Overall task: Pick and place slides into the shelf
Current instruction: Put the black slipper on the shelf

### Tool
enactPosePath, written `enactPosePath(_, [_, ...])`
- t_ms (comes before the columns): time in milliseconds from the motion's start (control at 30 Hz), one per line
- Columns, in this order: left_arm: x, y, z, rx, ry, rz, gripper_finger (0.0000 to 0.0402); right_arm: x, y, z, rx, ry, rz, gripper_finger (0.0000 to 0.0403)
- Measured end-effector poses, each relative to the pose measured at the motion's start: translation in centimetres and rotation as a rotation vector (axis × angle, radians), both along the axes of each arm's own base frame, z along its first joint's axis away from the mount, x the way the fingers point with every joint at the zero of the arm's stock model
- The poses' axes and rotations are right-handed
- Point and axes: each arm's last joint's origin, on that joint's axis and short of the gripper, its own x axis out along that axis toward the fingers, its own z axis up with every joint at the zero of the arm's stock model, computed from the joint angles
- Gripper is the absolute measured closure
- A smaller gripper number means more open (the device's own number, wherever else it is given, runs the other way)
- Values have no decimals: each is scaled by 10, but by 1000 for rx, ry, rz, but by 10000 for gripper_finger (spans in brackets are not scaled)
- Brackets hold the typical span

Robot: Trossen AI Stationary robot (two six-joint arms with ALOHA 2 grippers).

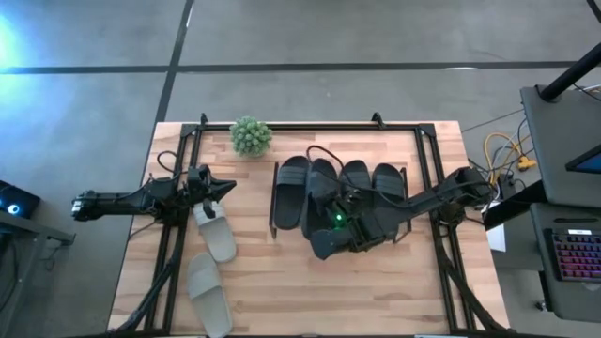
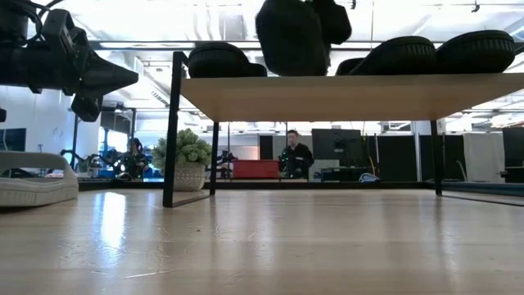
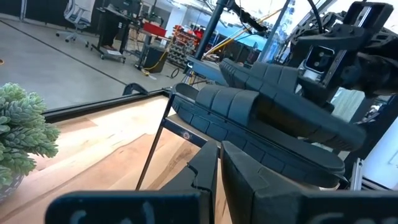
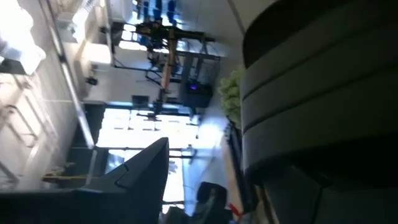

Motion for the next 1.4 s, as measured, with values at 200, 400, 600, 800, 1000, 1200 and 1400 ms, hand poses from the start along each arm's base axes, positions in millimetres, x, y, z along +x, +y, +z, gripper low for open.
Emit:
enactPosePath(200, [0, 0, 0, 0, 0, 0, 395, 1, -11, -6, 72, 81, 42, 174])
enactPosePath(400, [0, 0, 0, 0, 2, 0, 395, 2, -23, -3, 89, 100, 34, 174])
enactPosePath(600, [0, 0, 0, 0, 0, 0, 395, 5, -32, -5, 175, 159, 101, 175])
enactPosePath(800, [0, 0, 0, 0, 0, 0, 395, 2, -26, -3, 188, 179, 142, 175])
enactPosePath(1000, [0, 0, 0, 0, 0, 0, 395, -4, -24, 4, 246, 199, 206, 175])
enactPosePath(1200, [0, 0, 0, 0, 0, 0, 395, -18, -5, 18, 231, 194, 280, 175])
enactPosePath(1400, [0, 0, 0, 0, 0, 0, 395, -27, 27, 24, 156, 241, 428, 174])
